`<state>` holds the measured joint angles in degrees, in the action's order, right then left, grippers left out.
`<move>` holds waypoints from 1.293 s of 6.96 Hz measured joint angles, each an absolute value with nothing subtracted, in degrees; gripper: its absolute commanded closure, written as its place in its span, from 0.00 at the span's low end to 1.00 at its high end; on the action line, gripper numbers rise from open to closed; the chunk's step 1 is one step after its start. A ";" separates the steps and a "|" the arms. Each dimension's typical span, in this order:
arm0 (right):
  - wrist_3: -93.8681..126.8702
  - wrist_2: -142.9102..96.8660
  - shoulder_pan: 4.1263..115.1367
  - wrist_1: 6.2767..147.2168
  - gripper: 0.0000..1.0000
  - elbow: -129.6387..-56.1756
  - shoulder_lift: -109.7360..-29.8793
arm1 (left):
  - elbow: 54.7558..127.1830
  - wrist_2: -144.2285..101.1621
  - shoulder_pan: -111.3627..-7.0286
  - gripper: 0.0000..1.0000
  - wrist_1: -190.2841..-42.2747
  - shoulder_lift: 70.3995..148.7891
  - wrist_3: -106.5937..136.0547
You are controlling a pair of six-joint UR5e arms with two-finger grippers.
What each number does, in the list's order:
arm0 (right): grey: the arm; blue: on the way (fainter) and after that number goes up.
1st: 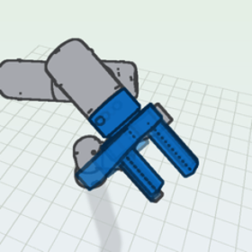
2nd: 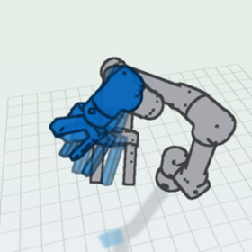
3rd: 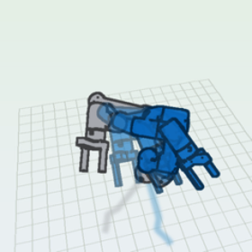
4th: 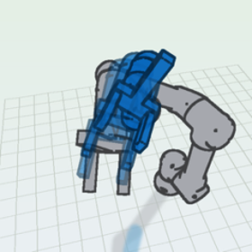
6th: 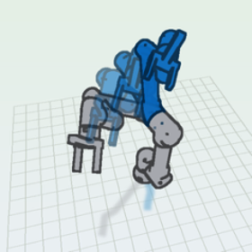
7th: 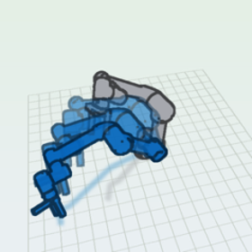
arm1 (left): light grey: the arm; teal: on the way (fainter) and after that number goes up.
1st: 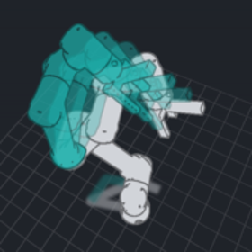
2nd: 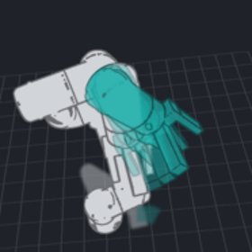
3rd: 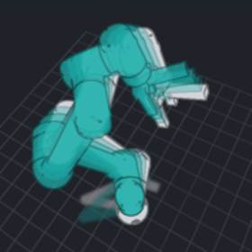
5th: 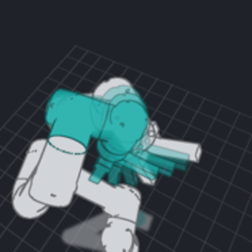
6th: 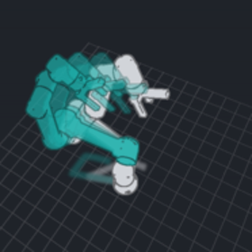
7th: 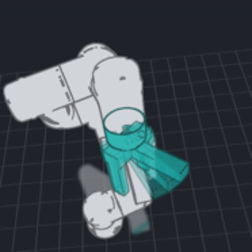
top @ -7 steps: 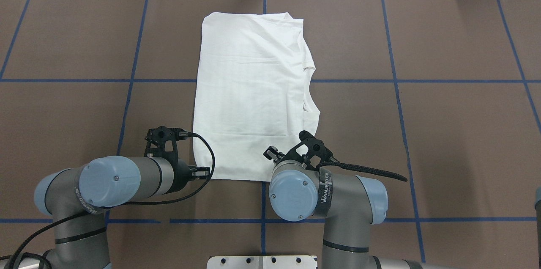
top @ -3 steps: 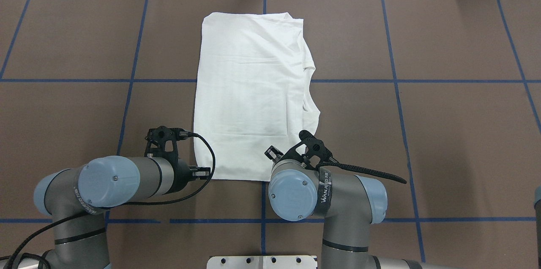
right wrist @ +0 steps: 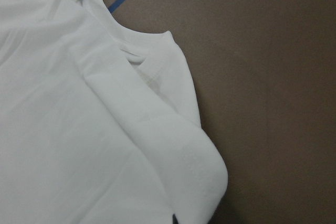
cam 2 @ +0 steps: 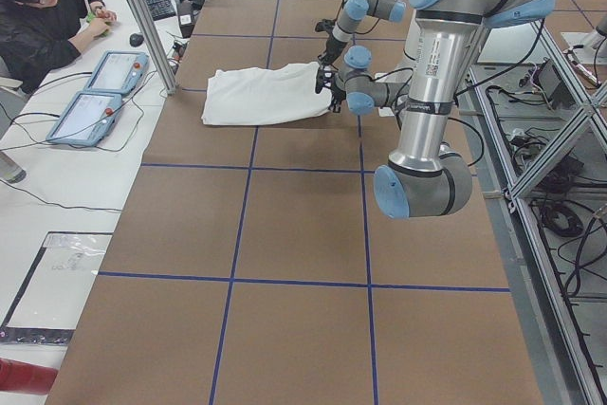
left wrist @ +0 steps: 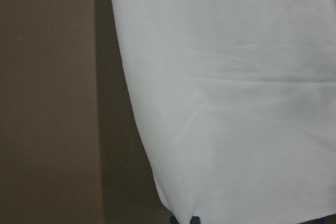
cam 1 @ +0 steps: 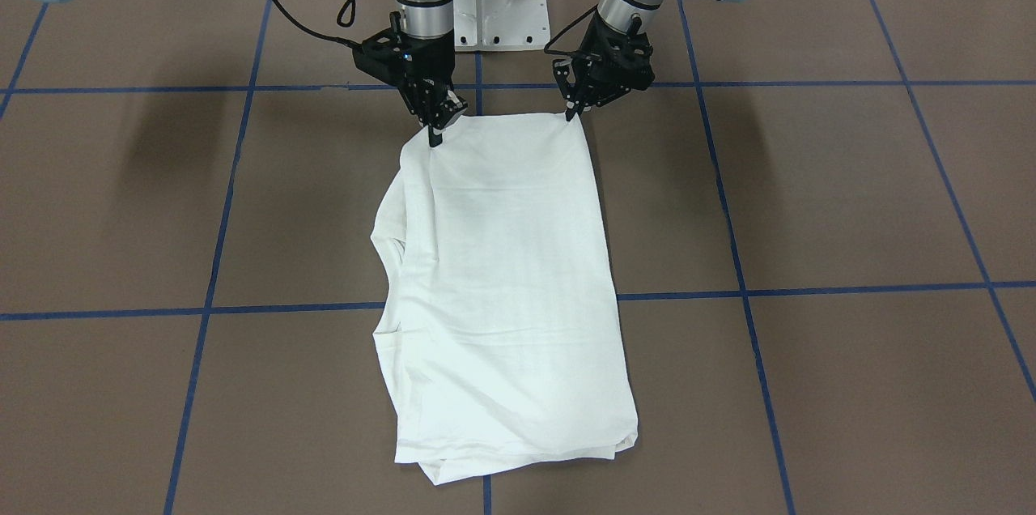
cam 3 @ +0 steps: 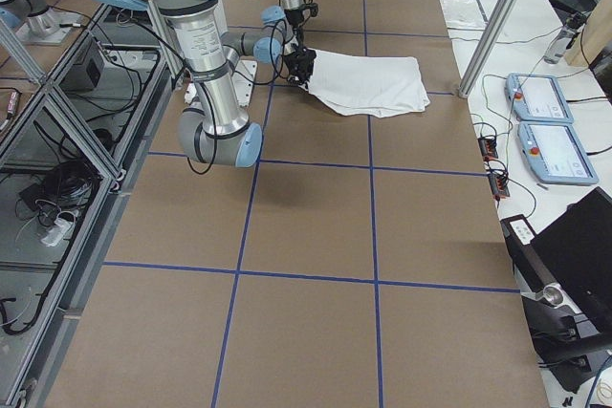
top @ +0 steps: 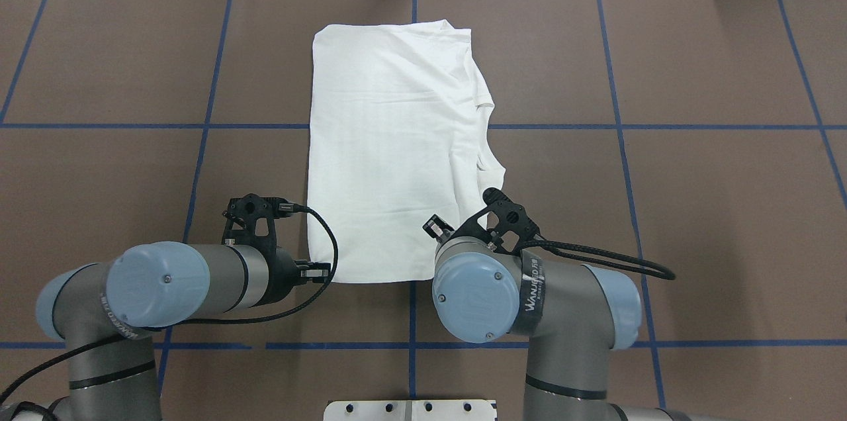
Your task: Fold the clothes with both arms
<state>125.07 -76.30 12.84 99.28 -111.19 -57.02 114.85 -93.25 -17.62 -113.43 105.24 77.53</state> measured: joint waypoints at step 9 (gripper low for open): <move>122.75 -76.09 11.50 119.37 1.00 -127.74 -53.44 | 129.80 -99.16 -22.82 1.00 -77.86 118.91 73.03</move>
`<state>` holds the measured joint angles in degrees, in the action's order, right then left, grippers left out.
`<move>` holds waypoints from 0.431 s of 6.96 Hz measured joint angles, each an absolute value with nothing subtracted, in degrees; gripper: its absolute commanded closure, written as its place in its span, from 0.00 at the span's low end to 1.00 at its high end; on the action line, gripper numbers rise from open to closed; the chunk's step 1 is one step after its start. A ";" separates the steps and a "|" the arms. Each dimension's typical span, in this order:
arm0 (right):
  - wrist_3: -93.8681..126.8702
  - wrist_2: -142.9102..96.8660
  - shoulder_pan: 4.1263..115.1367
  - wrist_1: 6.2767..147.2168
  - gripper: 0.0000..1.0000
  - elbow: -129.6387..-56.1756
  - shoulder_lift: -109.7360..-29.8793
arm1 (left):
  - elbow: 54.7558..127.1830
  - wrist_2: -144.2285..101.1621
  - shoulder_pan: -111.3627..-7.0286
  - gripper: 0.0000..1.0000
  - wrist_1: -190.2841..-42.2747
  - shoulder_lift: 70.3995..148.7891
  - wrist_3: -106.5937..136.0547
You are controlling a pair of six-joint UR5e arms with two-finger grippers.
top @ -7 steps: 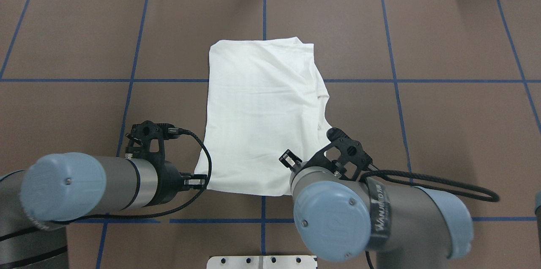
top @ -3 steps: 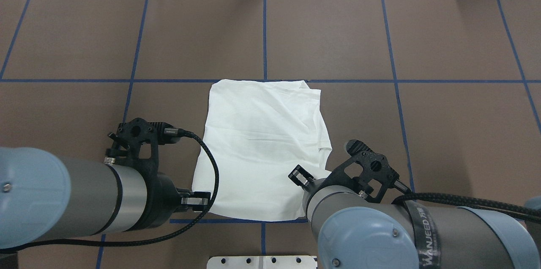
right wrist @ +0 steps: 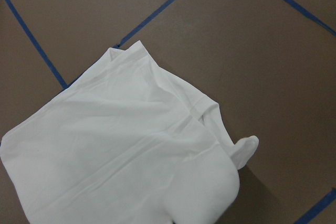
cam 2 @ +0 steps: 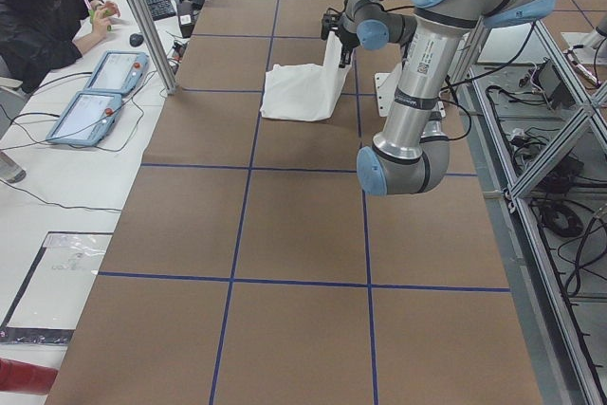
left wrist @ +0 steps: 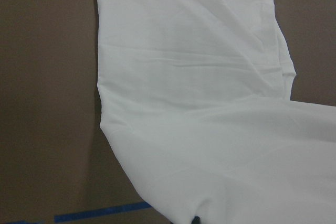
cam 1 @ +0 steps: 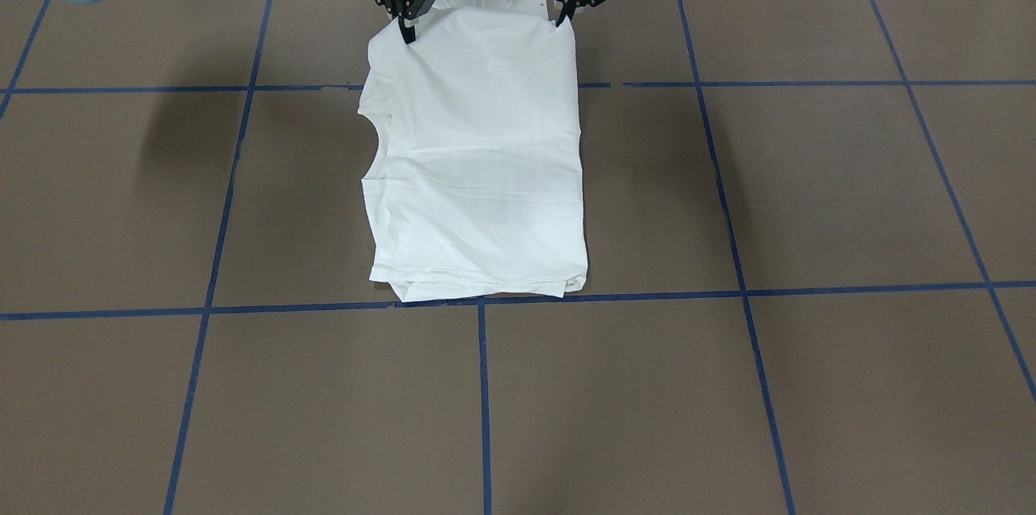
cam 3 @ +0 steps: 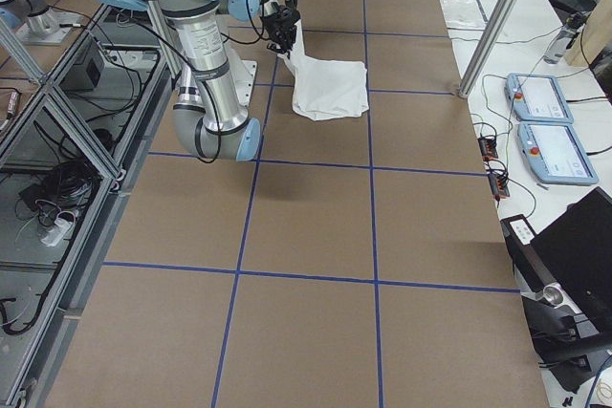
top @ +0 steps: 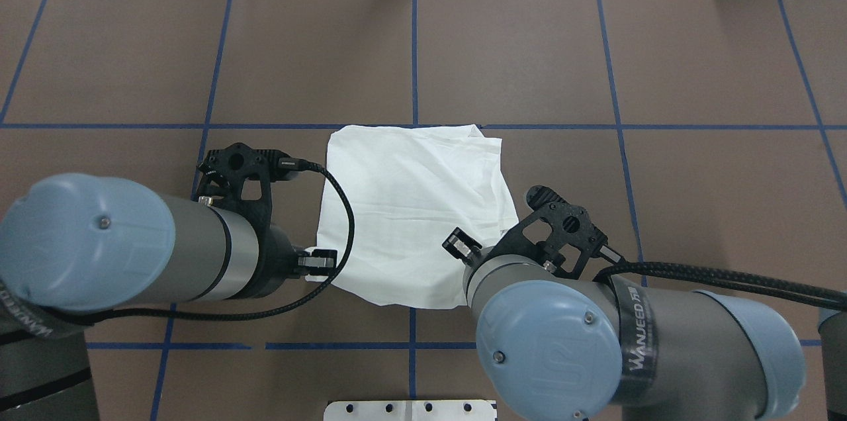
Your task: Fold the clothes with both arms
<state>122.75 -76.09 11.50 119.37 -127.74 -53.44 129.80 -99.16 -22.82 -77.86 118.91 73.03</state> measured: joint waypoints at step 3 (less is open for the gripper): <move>119.10 -76.21 17.15 110.93 1.00 -117.23 -51.66 | 116.76 -99.07 -28.57 1.00 -84.43 122.41 70.30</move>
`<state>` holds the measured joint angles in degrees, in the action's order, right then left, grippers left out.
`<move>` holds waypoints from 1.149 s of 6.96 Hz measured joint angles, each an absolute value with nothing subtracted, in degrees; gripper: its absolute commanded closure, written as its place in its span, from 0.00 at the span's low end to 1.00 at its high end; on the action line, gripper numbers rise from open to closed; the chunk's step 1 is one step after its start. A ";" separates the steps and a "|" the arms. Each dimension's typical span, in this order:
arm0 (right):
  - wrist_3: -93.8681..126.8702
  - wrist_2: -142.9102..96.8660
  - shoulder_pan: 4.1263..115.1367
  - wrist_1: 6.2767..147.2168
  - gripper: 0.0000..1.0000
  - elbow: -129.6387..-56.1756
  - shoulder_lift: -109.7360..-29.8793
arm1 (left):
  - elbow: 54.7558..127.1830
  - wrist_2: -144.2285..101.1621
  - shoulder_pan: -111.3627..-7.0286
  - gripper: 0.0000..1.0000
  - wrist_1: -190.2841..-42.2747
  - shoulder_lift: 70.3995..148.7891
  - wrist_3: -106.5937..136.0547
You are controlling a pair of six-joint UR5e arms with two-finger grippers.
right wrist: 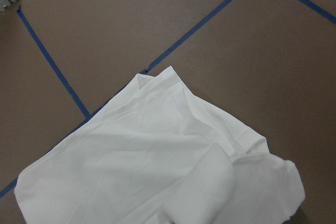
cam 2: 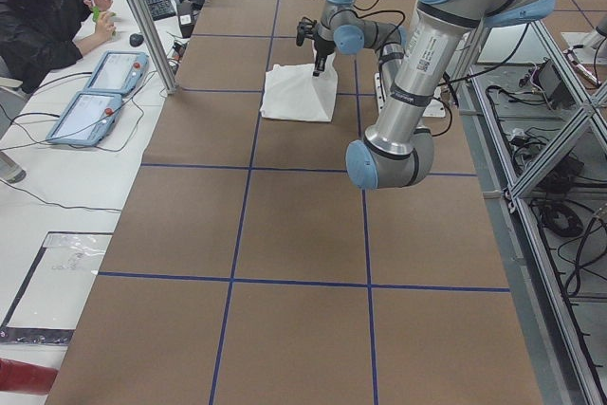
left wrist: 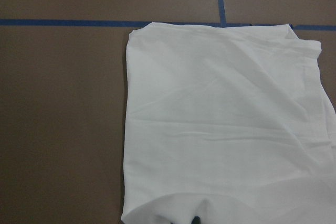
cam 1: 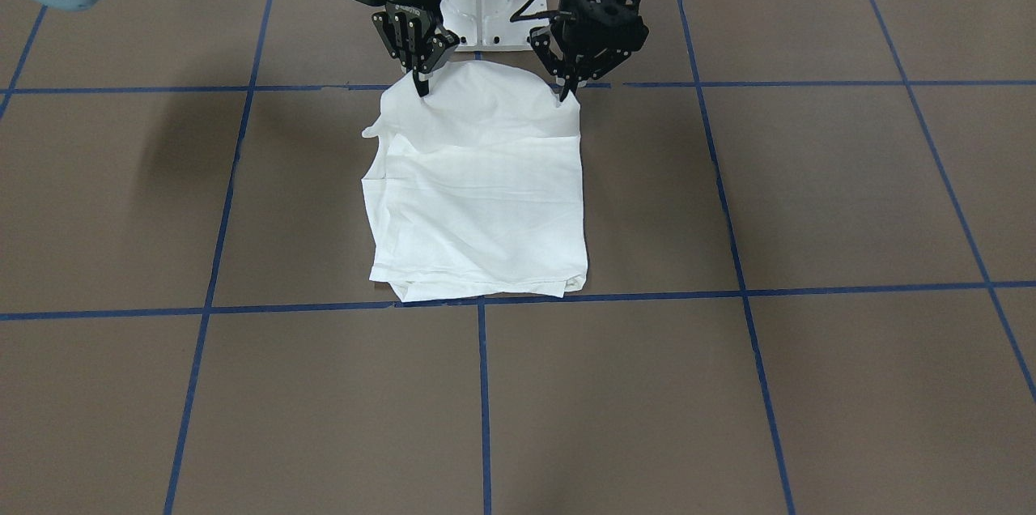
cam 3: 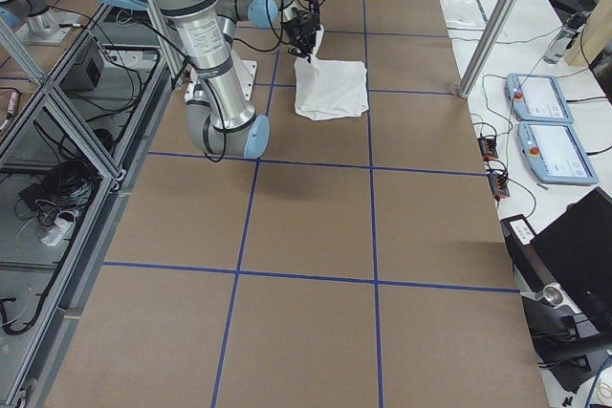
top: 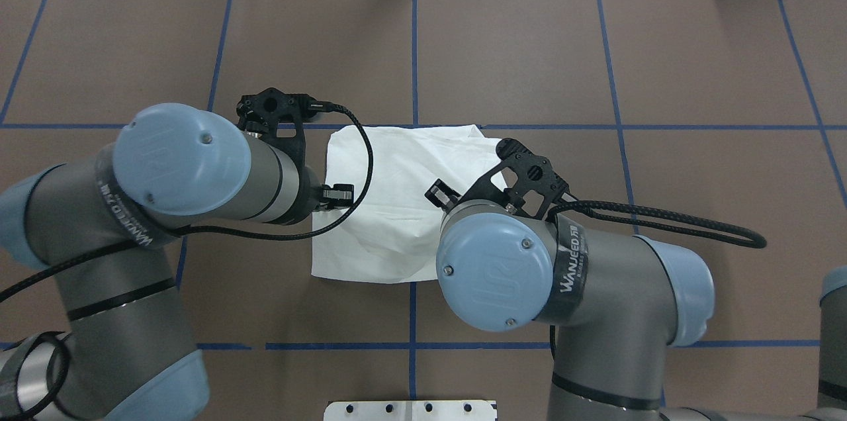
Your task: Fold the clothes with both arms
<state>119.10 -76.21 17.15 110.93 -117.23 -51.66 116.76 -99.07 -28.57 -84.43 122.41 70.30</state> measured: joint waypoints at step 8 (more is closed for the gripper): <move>110.45 -76.55 26.98 87.65 0.82 -84.59 -44.63 | 85.91 -96.95 -34.22 1.00 -107.53 129.25 66.04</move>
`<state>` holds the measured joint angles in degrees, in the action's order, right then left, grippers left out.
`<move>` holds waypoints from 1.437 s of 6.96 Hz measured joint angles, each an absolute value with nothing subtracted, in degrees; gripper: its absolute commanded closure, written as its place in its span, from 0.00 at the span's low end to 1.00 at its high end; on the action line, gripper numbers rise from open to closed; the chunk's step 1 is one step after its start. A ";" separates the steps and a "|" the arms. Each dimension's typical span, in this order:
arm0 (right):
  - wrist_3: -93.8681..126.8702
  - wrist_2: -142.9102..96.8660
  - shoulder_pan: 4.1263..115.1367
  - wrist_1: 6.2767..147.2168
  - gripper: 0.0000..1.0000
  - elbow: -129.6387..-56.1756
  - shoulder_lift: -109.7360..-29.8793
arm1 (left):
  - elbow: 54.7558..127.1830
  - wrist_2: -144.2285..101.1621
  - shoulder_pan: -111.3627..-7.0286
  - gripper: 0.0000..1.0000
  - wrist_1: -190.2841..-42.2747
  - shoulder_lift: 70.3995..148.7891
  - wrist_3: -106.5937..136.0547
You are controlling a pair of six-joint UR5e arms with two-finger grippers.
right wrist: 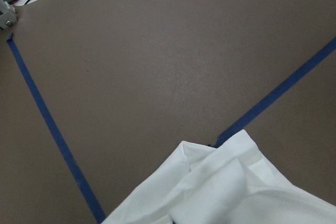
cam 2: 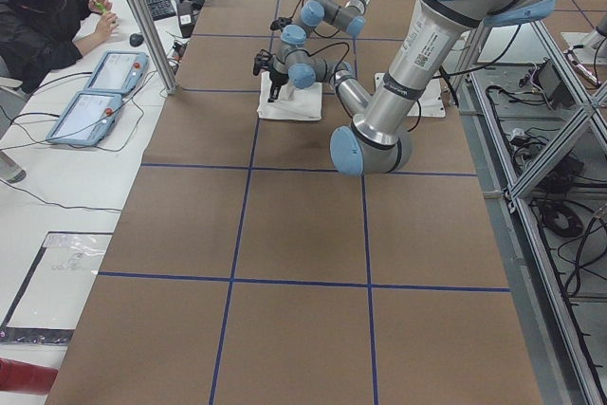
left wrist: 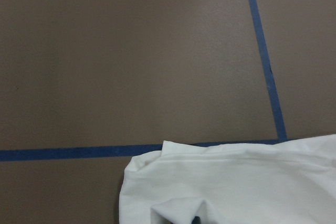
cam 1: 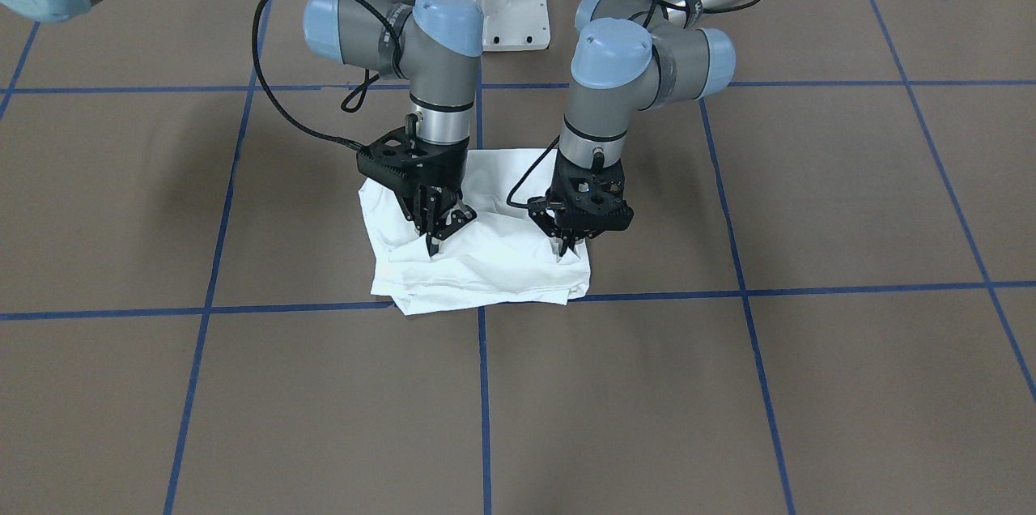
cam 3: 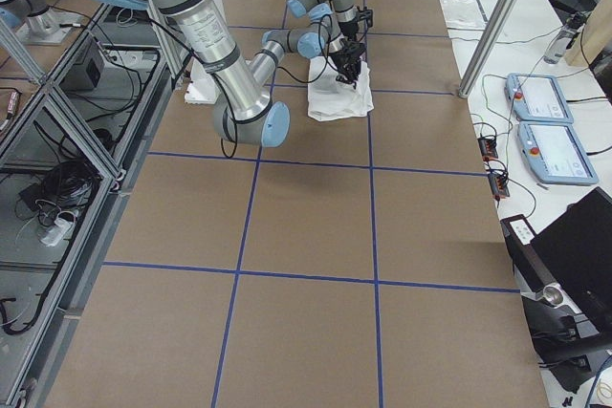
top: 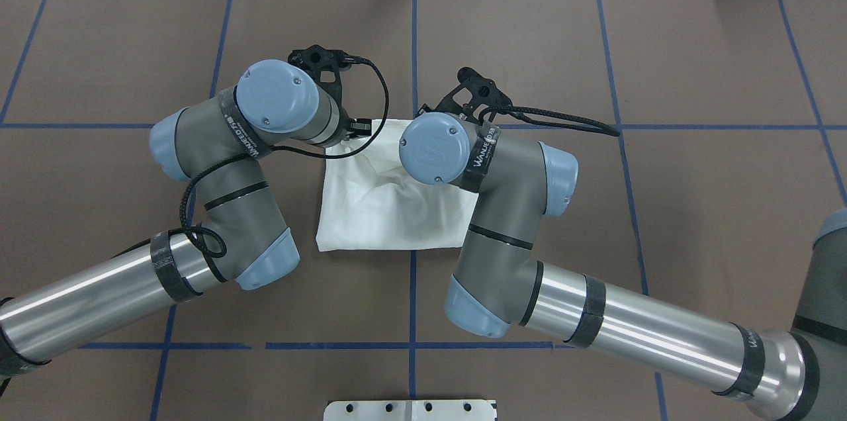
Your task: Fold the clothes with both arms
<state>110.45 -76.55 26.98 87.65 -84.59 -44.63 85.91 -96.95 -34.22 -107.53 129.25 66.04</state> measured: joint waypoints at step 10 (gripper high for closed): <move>92.51 -78.35 23.22 84.99 0.00 -82.82 -41.61 | 92.94 -105.75 -44.68 0.00 -111.44 120.82 43.31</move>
